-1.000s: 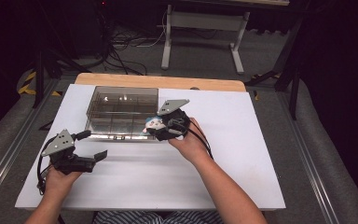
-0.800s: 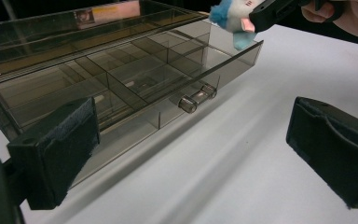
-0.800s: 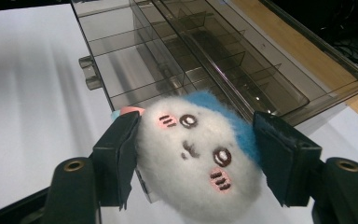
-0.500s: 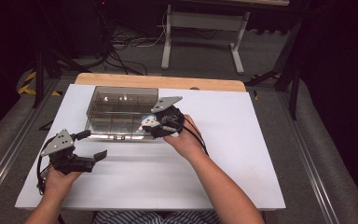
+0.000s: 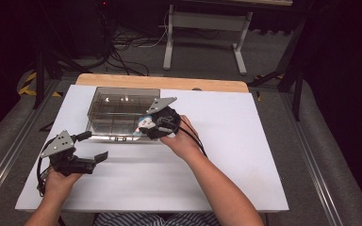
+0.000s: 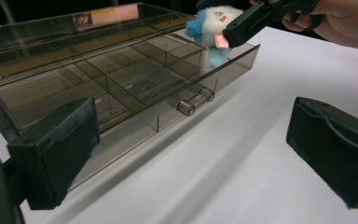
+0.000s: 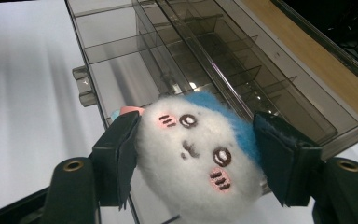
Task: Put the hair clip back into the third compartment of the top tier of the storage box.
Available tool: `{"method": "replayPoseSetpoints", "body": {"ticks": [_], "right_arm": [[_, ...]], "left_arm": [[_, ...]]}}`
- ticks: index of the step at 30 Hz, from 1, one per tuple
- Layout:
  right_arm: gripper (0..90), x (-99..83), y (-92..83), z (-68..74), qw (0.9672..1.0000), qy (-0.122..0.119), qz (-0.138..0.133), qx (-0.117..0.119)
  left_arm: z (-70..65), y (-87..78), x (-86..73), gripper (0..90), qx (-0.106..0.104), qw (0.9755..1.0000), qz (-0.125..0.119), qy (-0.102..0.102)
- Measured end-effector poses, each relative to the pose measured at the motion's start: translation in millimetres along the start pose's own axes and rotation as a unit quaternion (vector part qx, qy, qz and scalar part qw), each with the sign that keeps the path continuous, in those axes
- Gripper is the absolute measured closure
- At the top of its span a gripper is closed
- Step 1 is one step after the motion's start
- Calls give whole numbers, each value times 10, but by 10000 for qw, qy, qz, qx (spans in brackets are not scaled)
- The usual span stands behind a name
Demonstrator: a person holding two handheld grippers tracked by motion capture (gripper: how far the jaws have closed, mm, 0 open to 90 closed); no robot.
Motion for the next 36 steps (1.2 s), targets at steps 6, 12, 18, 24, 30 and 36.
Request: {"method": "replayPoseSetpoints", "body": {"ticks": [6, 12, 18, 24, 30, 36], "right_arm": [[343, -11, 24, 0, 10000, -42, 67, -15], [342, -23, 20, -3, 9999, -76, 116, -9], [332, -34, 39, 11, 9999, -56, 138, 44], [316, -34, 55, 27, 9998, -57, 132, 121], [301, -35, 50, 32, 9998, -39, 117, 182], [289, -9, 16, 40, 9998, -33, 31, 179]], "left_arm": [[4, -6, 4, 39, 4, 10000, -7, -3], [0, -4, 5, 39, 1, 10000, -11, -1], [-1, -1, 0, 39, -4, 10000, 4, 6], [-5, 5, -4, 39, -2, 10000, 17, 12], [-4, 3, -3, 39, -5, 10000, 13, 15], [-6, 5, -4, 39, -11, 10000, 17, 15]]}}
Point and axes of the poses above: each handheld gripper's, and its own axes: y roughly forward along the jaws, x roughly out of its top, z roughly to its left, the point moved 10 cm from there along y, roughly forward along the jaws, and after that the axes turned 8 degrees about x, right-handed, at the moved point
